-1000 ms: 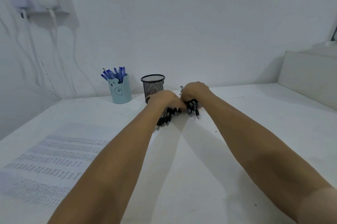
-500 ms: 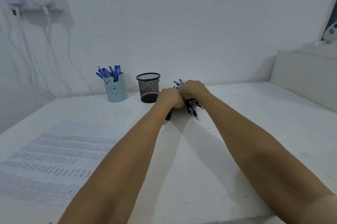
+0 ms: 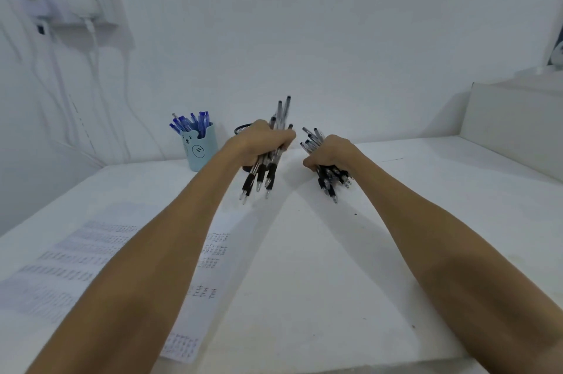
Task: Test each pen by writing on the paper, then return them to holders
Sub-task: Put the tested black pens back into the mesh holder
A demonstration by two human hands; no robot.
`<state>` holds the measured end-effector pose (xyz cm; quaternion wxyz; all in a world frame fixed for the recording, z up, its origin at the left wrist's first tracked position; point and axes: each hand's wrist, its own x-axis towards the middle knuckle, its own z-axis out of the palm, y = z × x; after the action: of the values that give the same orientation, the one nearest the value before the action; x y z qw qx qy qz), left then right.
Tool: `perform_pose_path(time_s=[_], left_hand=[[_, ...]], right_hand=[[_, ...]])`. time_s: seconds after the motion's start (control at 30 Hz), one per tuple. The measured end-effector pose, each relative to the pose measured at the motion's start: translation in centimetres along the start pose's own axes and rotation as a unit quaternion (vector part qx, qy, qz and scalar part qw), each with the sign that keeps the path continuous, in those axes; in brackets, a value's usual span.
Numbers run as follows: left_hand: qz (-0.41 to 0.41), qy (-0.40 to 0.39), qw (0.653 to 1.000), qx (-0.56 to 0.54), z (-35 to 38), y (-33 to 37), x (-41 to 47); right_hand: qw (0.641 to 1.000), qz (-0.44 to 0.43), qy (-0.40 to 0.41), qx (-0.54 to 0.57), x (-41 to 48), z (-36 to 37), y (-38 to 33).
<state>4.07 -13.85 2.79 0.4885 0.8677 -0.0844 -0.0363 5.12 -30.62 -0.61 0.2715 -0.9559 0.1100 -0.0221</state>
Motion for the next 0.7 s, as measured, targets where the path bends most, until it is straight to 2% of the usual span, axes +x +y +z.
perform_pose_path(time_s=[0.13, 0.27, 0.5, 0.7], left_hand=[[0.14, 0.116, 0.978, -0.104, -0.2, -0.6, 0.1], [0.212, 0.191, 0.95, -0.128, -0.3, -1.6, 0.4], [0.232, 0.181, 0.945, -0.141, 1.7, -5.6, 0.9], [0.169, 0.122, 0.96, -0.186, 2.1, -7.0, 0.6]], right_hand=[[0.998, -0.009, 0.017, 0.056, -0.1, 0.6, -0.8], [0.993, -0.024, 0.064, 0.099, -0.1, 1.0, -1.7], [0.988, -0.032, 0.049, 0.142, 0.1, 1.1, -1.5], [0.982, -0.052, 0.048, 0.176, -0.3, 1.0, -1.6]])
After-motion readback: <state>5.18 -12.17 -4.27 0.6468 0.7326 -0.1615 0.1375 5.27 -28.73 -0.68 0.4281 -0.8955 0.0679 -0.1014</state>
